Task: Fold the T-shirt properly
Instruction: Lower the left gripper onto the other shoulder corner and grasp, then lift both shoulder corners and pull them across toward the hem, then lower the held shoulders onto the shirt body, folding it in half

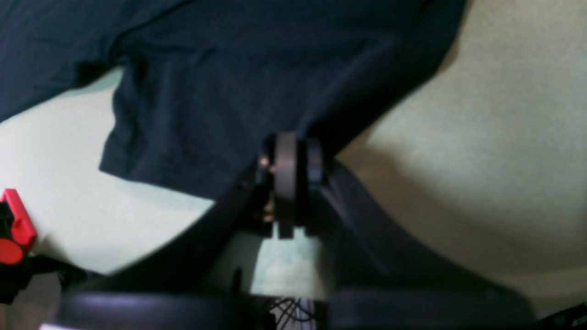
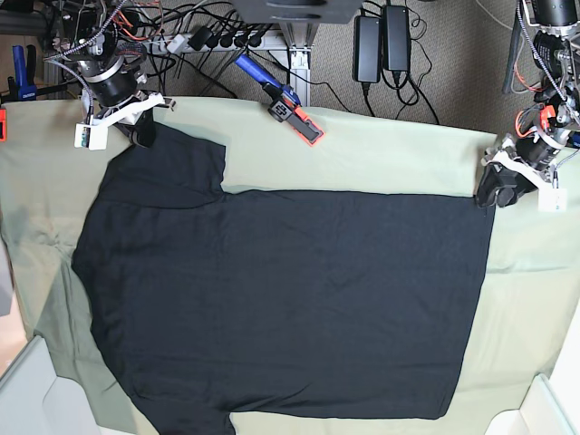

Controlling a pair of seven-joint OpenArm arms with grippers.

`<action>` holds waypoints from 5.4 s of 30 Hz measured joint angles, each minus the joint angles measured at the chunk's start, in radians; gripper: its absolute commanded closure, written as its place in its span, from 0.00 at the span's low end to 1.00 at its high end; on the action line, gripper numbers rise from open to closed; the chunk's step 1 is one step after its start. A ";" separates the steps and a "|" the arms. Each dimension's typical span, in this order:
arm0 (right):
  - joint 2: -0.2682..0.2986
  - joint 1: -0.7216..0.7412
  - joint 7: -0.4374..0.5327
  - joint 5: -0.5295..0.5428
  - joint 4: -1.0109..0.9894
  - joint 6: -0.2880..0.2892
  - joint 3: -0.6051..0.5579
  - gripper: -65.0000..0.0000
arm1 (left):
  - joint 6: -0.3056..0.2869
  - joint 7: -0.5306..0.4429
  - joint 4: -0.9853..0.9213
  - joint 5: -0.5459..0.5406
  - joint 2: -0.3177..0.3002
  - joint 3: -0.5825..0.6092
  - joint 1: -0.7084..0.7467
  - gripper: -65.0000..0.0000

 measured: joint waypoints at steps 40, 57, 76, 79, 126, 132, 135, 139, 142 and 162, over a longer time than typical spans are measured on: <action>-0.003 -0.020 -0.150 0.108 0.050 0.004 0.052 1.00 | -0.076 0.014 0.037 0.100 -0.006 0.074 -0.022 1.00; 0.076 0.089 -0.187 0.222 0.174 0.034 0.184 1.00 | -0.097 -0.005 0.124 0.096 -0.007 0.002 -0.087 1.00; 0.168 0.548 -0.142 0.039 -0.114 0.044 -0.003 1.00 | -0.105 -0.030 -0.209 0.130 0.015 0.064 -0.440 1.00; 0.179 0.642 -0.137 0.039 -0.218 0.045 -0.029 1.00 | -0.105 -0.039 -0.261 0.146 0.014 0.080 -0.476 1.00; 0.186 0.870 -0.359 0.027 -0.546 0.049 0.408 0.32 | -0.105 0.169 -0.520 -0.136 0.010 -0.009 -0.606 0.49; 0.147 0.819 -0.312 0.047 -0.546 0.049 0.457 0.32 | -0.105 0.180 -0.520 -0.185 0.010 -0.009 -0.547 0.49; 0.105 0.826 -0.300 0.051 -0.546 0.049 0.455 0.32 | -0.105 0.192 -0.520 -0.222 0.010 -0.009 -0.529 0.49; 0.063 0.831 -0.206 0.041 -0.579 0.048 0.453 0.32 | -0.105 0.196 -0.520 -0.225 0.010 -0.009 -0.498 0.49; 0.055 0.831 -0.179 0.038 -0.623 0.048 0.453 0.32 | -0.105 0.199 -0.520 -0.225 0.010 -0.009 -0.491 0.49; 0.045 0.925 -0.124 0.043 -0.794 0.048 0.440 0.32 | -0.105 0.203 -0.520 -0.237 0.010 -0.009 -0.494 0.49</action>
